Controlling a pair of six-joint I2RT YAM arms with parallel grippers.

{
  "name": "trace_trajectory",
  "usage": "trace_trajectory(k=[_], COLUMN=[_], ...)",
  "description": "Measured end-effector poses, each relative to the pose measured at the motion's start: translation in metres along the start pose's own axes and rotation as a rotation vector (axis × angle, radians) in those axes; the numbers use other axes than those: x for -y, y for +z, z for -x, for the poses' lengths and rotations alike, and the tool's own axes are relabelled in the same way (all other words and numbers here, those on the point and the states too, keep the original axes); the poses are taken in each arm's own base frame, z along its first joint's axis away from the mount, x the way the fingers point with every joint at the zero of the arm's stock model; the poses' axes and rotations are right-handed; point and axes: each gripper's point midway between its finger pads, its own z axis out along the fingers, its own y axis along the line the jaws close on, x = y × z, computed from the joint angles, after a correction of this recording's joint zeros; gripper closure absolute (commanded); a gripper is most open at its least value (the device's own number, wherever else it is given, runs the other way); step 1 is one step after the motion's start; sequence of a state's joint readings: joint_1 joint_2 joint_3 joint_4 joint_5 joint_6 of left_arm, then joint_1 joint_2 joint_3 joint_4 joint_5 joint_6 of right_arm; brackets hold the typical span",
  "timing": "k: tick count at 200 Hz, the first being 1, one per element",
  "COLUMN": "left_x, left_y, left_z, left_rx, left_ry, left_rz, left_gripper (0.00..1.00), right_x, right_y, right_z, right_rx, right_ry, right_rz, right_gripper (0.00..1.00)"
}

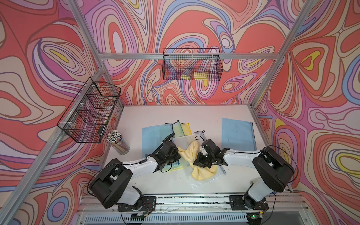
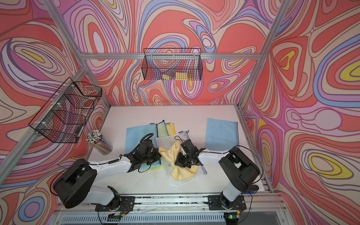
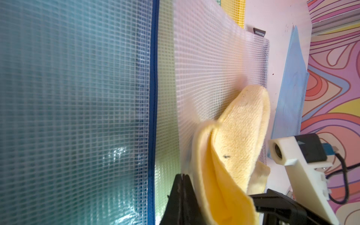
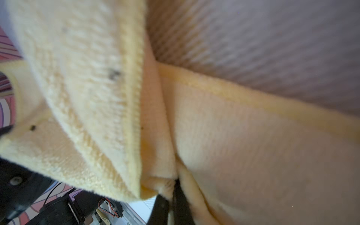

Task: Wipe the document bag
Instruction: Wipe the dirt from the document bag.

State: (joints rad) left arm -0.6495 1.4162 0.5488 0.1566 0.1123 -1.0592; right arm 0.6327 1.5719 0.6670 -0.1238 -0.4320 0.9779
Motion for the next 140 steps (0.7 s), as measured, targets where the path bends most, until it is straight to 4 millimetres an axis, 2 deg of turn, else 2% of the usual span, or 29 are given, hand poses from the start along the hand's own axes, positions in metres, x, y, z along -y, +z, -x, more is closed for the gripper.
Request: trace_trajectory(k=[25, 41, 55, 69, 88, 96, 122, 140], left_x=[0.0, -0.002, -0.003, -0.003, -0.004, -0.004, -0.007, -0.008], left_y=[-0.005, -0.007, -0.008, -0.008, -0.007, -0.007, -0.004, -0.003], left_z=[0.008, 0.013, 0.014, 0.015, 0.015, 0.015, 0.013, 0.012], left_rx=[0.021, 0.036, 0.039, 0.04, 0.04, 0.039, 0.032, 0.028], left_ry=[-0.01, -0.02, -0.02, -0.019, -0.019, -0.02, -0.021, -0.022], left_rz=[-0.008, -0.007, -0.006, -0.004, -0.003, -0.002, 0.005, 0.009], left_gripper=[1.0, 1.0, 1.0, 1.0, 1.0, 1.0, 1.0, 1.0], right_x=[0.048, 0.074, 0.081, 0.075, 0.054, 0.035, -0.05, -0.083], right_y=[-0.047, -0.073, -0.083, -0.081, -0.068, -0.06, -0.03, -0.007], right_z=[0.03, 0.04, 0.04, 0.035, 0.019, 0.011, -0.012, -0.032], right_rx=[0.119, 0.178, 0.188, 0.162, 0.107, 0.077, 0.012, -0.039], right_ry=[0.111, 0.169, 0.172, 0.159, 0.081, 0.023, -0.166, -0.224], right_rz=[-0.044, -0.082, -0.102, -0.082, -0.097, -0.102, -0.018, 0.033], right_gripper=[1.0, 1.0, 1.0, 1.0, 1.0, 1.0, 1.0, 1.0])
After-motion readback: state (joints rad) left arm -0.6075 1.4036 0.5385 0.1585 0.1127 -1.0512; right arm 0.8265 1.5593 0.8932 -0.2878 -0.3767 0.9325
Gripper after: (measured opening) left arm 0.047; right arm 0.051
